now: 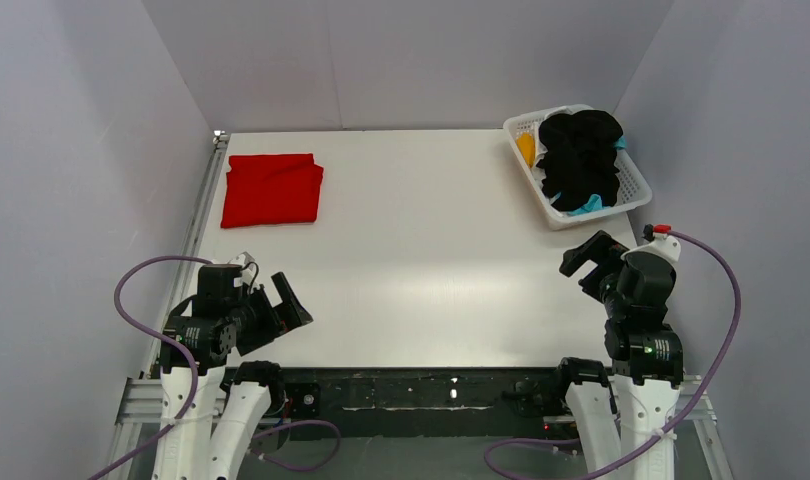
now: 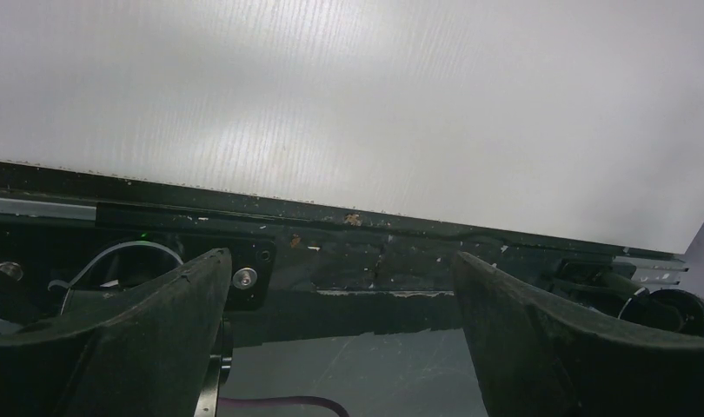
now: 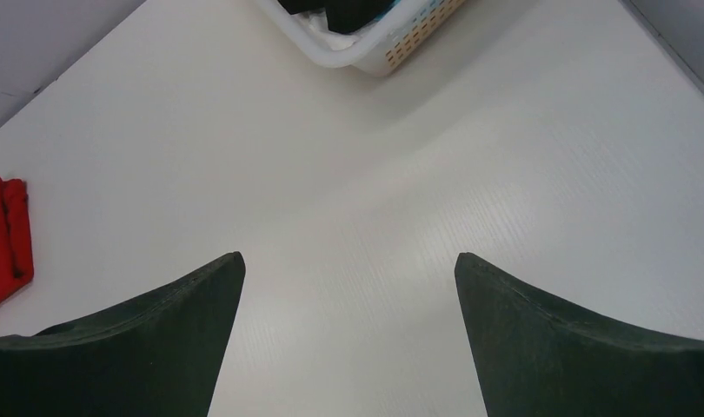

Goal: Fold and stack the t-shirts
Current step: Grab crumpled tshirt from bin with the right arm

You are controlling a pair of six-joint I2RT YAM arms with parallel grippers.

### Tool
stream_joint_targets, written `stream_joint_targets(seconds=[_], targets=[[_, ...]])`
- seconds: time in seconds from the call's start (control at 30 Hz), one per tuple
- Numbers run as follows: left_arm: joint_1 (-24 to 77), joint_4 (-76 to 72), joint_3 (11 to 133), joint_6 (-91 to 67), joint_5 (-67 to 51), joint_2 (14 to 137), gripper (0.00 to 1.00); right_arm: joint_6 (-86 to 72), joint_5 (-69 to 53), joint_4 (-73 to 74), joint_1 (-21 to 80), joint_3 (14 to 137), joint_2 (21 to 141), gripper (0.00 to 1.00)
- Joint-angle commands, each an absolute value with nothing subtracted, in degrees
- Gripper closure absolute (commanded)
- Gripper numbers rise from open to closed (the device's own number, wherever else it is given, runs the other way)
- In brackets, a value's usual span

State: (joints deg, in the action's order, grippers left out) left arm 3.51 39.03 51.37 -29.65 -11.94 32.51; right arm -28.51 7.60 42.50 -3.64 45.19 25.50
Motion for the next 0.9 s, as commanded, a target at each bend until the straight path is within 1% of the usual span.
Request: stream_joint_targets(seconds=[0.0,0.1,0.17,0.27,0.4,0.6,0.63,0.67,0.8,0.87], targets=[[3.6,43.1,51.1,-30.1,-12.6,33.4,0.0,-26.9,6.9,40.3,-3.7,48.0,27.0,0.0],[3.6,43.2,52.8,-30.6,-15.8,36.1,0.01,-25.9,3.0,37.9,-3.8,49.7,29.0,0.0],[3.6,42.4,53.6,-30.7,-17.8,37.8,0.0,-25.3,1.4,37.4,-3.7,53.3,32.9,0.0],[3.6,42.4,54.5,-30.7,-16.1,40.1,0.01,-24.8,1.9,38.1,-3.7,59.5,39.8,0.0],[3.6,41.8,55.5,-30.3,-16.2,41.9,0.01,-20.8,4.2,35.7,-3.8,67.4,50.9,0.0],[3.6,42.1,55.8,-32.0,-8.9,42.2,0.01,-8.3,4.0,35.7,-4.3,82.7,70.9,0.0],[3.6,42.2,55.6,-32.3,-8.2,42.3,0.0,-6.1,4.0,35.9,-4.3,85.2,74.3,0.04],[3.6,42.2,55.3,-32.4,-7.9,42.6,0.01,-3.9,3.8,36.1,-4.4,87.7,77.6,0.05],[3.6,42.6,54.1,-33.6,-7.9,43.8,0.01,3.1,8.1,37.6,-5.0,96.8,89.9,0.06],[3.6,42.3,53.4,-34.2,-7.8,44.0,0.0,4.9,7.1,38.1,-5.7,101.3,95.2,0.06]])
